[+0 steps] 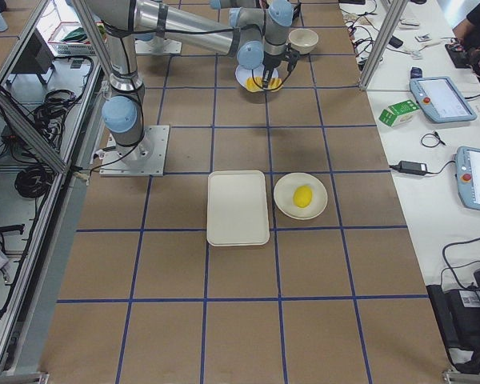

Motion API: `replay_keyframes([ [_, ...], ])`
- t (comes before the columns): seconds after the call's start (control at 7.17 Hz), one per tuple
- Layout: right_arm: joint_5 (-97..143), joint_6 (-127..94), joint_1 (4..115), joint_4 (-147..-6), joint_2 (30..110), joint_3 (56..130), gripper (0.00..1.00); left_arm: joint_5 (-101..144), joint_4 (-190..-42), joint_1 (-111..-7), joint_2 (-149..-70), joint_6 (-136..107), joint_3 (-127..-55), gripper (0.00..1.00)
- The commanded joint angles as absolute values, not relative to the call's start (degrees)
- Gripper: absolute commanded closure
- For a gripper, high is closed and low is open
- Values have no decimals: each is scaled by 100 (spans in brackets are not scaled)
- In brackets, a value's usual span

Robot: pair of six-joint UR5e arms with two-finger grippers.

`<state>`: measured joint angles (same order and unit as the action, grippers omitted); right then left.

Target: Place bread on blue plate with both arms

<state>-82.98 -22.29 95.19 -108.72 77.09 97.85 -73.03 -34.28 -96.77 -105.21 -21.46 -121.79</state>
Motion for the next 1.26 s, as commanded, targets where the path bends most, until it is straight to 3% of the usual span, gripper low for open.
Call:
replay_keyframes([
  [0.0, -8297, -2715, 10175, -11319, 7437, 9774, 100, -7304, -3401, -9773, -10670, -2651, -12182, 49],
  [0.14, -8340, -2742, 10334, -11547, 7262, 9773, 100, -7295, -3384, -9782, -10679, -2811, -12147, 0],
  [0.56, -8341, -2725, 10704, -12231, 6726, 9773, 100, -7330, -3383, -9590, -10241, -2428, -11788, 0],
  [1.12, -8289, -2628, 10995, -12718, 6267, 9782, 100, -8365, -6450, -8905, -8968, 39, -11008, 0],
])
